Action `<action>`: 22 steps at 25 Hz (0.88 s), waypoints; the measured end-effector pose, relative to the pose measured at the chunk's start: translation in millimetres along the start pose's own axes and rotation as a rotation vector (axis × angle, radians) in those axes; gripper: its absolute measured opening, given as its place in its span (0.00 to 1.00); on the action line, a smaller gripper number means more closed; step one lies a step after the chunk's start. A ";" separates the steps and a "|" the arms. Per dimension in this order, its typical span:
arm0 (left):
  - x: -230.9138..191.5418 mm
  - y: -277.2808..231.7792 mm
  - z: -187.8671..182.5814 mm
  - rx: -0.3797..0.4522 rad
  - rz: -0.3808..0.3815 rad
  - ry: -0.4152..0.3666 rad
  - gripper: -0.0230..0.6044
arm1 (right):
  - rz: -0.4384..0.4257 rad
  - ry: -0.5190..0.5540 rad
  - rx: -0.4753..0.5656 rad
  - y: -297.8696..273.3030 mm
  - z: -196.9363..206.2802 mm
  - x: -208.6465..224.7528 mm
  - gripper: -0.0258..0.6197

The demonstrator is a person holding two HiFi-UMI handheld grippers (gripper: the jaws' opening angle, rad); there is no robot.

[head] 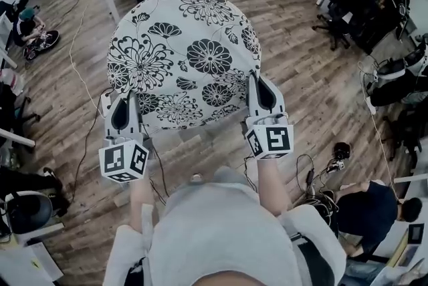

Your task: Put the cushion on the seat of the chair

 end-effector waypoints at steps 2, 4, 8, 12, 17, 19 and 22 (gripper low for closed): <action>0.4 0.6 0.8 -0.005 -0.012 0.024 0.09 | -0.013 0.015 -0.019 -0.2 -3.5 -0.5 0.06; 4.7 2.0 6.1 0.004 -0.025 0.066 0.09 | -0.034 0.052 -0.037 -1.3 -11.2 1.8 0.06; 6.8 8.7 4.8 0.005 -0.031 0.103 0.09 | -0.043 0.075 -0.060 -0.4 -23.1 -1.3 0.06; 7.9 7.2 2.9 -0.005 -0.026 0.087 0.09 | -0.032 0.049 -0.051 1.3 -19.5 1.6 0.06; 7.8 4.3 0.0 0.000 -0.031 0.012 0.09 | -0.027 -0.022 -0.003 -2.6 -0.6 4.8 0.06; 10.3 6.7 -1.0 0.010 -0.051 0.002 0.09 | -0.047 -0.025 0.006 -5.7 0.1 5.5 0.06; 14.1 8.1 1.2 0.024 -0.056 -0.005 0.09 | -0.054 -0.028 0.022 -6.1 1.1 7.7 0.06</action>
Point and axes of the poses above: the fingertips, and each gripper's own axes: y backward along the fingers, x to its right, z out of its underside, the point moved 9 cm from there along y, backward along the fingers, and after that the axes turned 14 degrees about z, right-handed, at the moved point
